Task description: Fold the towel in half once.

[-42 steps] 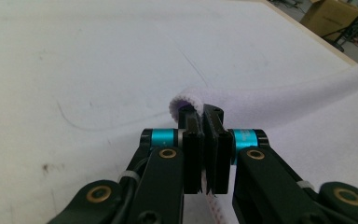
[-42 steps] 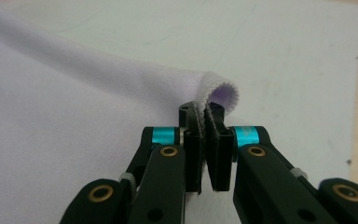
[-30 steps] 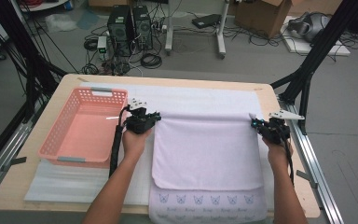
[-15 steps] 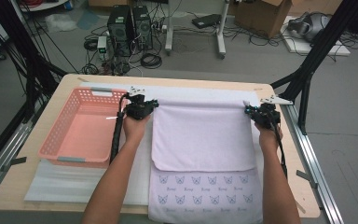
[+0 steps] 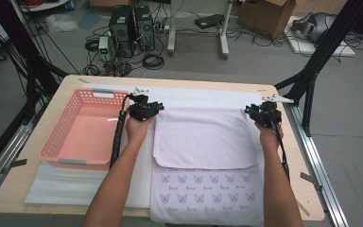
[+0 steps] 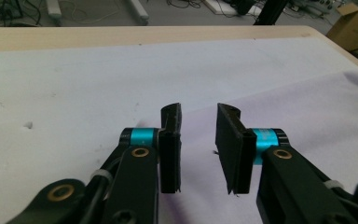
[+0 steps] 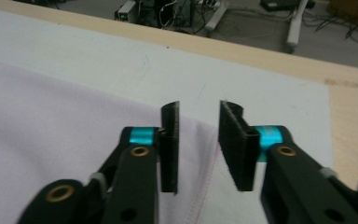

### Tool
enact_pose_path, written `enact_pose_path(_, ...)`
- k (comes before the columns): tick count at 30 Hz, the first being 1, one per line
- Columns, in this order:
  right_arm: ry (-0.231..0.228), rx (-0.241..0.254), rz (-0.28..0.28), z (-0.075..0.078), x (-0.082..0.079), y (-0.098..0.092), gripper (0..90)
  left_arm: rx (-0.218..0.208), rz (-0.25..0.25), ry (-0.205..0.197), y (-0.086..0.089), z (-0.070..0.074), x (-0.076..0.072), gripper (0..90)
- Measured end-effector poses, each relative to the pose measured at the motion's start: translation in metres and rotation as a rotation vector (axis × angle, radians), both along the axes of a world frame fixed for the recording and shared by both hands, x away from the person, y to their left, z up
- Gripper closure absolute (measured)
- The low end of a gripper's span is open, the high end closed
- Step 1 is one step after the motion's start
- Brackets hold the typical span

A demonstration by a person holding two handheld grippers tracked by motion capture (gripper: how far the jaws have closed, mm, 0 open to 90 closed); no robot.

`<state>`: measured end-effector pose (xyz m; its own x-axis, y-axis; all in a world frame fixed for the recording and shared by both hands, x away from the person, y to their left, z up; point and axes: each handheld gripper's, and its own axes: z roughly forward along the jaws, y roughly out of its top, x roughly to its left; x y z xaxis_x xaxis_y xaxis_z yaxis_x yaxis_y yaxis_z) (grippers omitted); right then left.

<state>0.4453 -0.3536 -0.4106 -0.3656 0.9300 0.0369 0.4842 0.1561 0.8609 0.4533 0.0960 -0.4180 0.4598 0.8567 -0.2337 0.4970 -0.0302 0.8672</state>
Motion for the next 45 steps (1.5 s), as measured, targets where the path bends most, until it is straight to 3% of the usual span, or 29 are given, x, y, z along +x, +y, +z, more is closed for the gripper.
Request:
enact_pose_path(3,0.01,0.005,0.019,0.005,-0.004,-0.001,65.4,-0.023,-0.013,0.004,-0.002,-0.002,-0.007,63.6)
enact_pose_path(6,0.011,0.0,0.048,0.013,-0.011,0.001,64.5,-0.025,-0.049,0.038,-0.005,-0.003,-0.014,57.8)
enact_pose_path(8,0.009,-0.001,0.057,0.017,-0.015,0.001,64.2,-0.045,-0.042,-0.015,-0.006,-0.003,-0.024,59.3)
enact_pose_path(10,0.024,0.013,0.069,0.02,-0.019,0.001,63.3,-0.049,-0.064,-0.001,-0.008,-0.003,-0.031,58.3)
enact_pose_path(14,0.04,0.027,0.084,0.024,-0.03,-0.001,61.0,-0.068,-0.078,-0.029,-0.01,-0.003,-0.047,56.3)
enact_pose_path(16,0.052,0.023,0.105,0.024,-0.038,0.0,59.8,-0.056,-0.084,-0.044,-0.009,-0.004,-0.054,55.6)
enact_pose_path(19,0.068,0.0,0.14,0.022,-0.049,0.0,58.3,-0.047,-0.109,-0.013,-0.007,-0.006,-0.064,54.0)
enact_pose_path(22,0.091,0.0,0.154,0.018,-0.06,-0.002,55.3,-0.058,-0.105,-0.049,-0.005,-0.008,-0.08,53.3)
enact_pose_path(29,0.089,0.009,0.178,0.008,-0.089,-0.004,55.8,-0.047,-0.158,-0.038,-0.003,-0.017,-0.113,51.7)
enact_pose_path(32,0.097,0.021,0.187,0.001,-0.102,-0.005,58.0,-0.07,-0.158,-0.031,0.0,-0.021,-0.126,48.5)
enact_pose_path(38,0.107,0.01,0.198,-0.013,-0.128,-0.005,59.4,-0.051,-0.168,0.009,0.009,-0.03,-0.139,42.0)
enact_pose_path(41,0.117,0.028,0.201,-0.017,-0.138,-0.007,59.4,-0.071,-0.185,0.014,0.015,-0.032,-0.144,36.1)
enact_pose_path(45,0.116,-0.002,0.189,-0.021,-0.152,-0.008,59.3,-0.075,-0.188,0.038,0.02,-0.034,-0.151,35.9)
